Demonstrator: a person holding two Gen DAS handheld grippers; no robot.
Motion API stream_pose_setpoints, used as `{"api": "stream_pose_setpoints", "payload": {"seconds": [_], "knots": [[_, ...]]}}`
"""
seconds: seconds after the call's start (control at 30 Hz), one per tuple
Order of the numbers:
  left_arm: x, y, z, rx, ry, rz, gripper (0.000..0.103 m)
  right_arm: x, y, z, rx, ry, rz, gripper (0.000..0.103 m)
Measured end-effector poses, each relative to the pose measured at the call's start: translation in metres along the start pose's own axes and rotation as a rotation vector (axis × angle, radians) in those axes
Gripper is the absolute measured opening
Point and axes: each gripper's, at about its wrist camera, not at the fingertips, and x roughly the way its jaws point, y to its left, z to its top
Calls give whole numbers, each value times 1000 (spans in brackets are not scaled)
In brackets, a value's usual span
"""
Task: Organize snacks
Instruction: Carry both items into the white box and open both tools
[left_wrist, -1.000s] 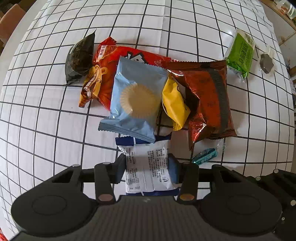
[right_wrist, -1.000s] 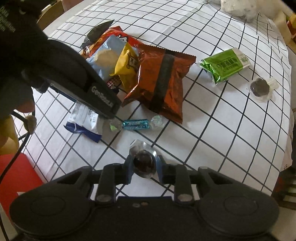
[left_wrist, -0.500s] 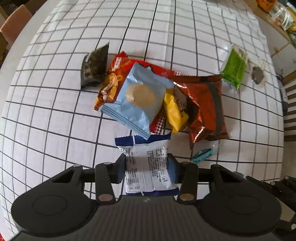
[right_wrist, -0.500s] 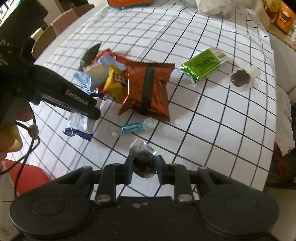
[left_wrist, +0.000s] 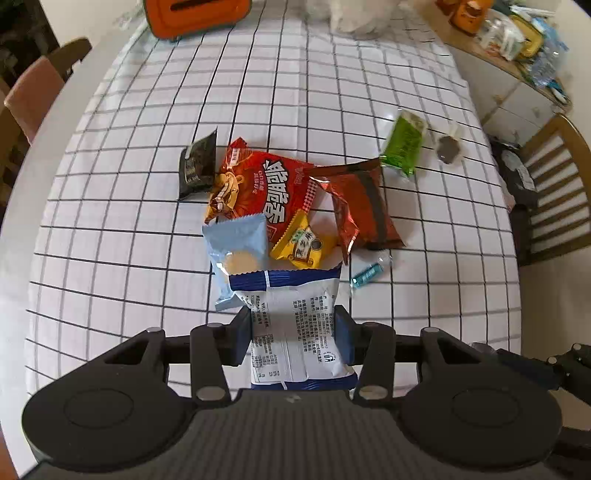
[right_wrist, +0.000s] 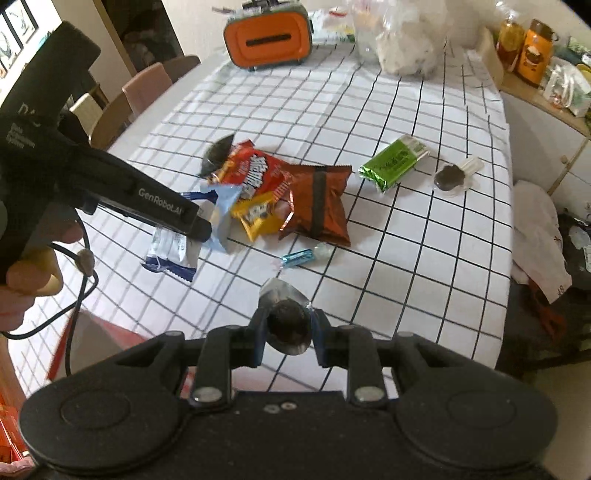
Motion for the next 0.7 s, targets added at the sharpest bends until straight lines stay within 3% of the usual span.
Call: {"api": "stream_pose_setpoints", "payload": {"seconds": [0.33, 0.7], "knots": [[-58, 1, -49, 118, -52, -47, 45, -51, 31, -35, 11, -52, -3, 24], [-76, -5, -118, 245, -6, -82, 45, -60, 60, -83, 29, -28, 5, 24]]}}
